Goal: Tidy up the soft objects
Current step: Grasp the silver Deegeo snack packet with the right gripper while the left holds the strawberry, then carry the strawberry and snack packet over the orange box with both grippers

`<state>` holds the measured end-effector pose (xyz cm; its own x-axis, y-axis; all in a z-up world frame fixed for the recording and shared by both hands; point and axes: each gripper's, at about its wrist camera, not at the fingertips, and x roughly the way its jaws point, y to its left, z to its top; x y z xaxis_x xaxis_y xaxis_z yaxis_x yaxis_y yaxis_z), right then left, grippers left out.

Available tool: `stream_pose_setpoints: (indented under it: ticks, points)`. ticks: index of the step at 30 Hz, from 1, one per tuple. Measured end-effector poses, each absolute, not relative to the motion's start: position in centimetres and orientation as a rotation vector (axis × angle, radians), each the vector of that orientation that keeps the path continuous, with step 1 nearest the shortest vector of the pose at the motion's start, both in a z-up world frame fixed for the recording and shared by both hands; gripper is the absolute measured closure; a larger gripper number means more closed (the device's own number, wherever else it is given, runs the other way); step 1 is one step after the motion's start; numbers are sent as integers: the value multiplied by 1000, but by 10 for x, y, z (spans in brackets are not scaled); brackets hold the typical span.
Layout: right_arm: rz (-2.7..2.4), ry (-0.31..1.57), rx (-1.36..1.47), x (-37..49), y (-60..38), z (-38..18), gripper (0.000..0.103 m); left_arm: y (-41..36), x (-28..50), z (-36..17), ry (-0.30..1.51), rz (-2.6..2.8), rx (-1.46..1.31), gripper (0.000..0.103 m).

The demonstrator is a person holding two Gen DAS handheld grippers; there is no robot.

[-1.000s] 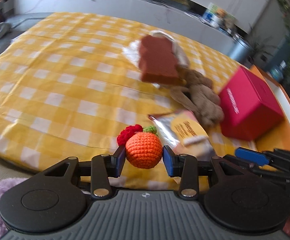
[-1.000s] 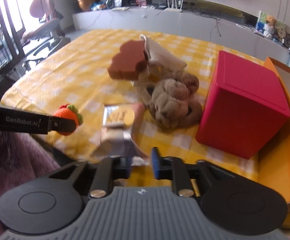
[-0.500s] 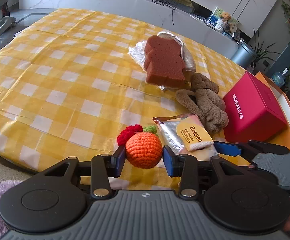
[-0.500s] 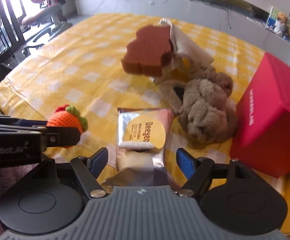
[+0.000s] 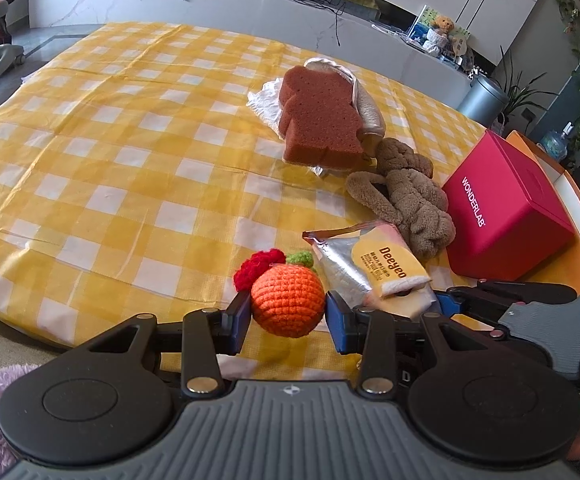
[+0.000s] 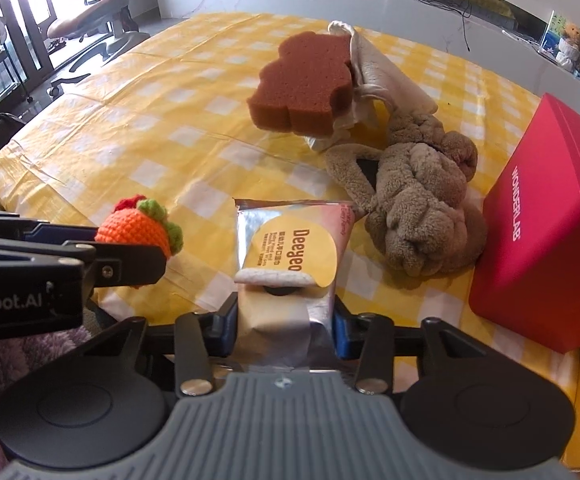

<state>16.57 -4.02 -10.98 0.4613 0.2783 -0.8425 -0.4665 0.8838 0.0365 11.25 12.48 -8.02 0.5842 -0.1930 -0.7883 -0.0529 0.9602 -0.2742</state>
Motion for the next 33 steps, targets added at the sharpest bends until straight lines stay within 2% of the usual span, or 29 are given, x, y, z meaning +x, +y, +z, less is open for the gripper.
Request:
stream_pose_setpoints:
  ticks: [16, 33]
  points:
    - [438, 874, -166, 120, -90, -41, 61, 105, 88, -38, 875, -137, -233, 58]
    - [277, 721, -158, 61, -215, 33, 61, -9, 74, 37, 755, -440, -51, 58]
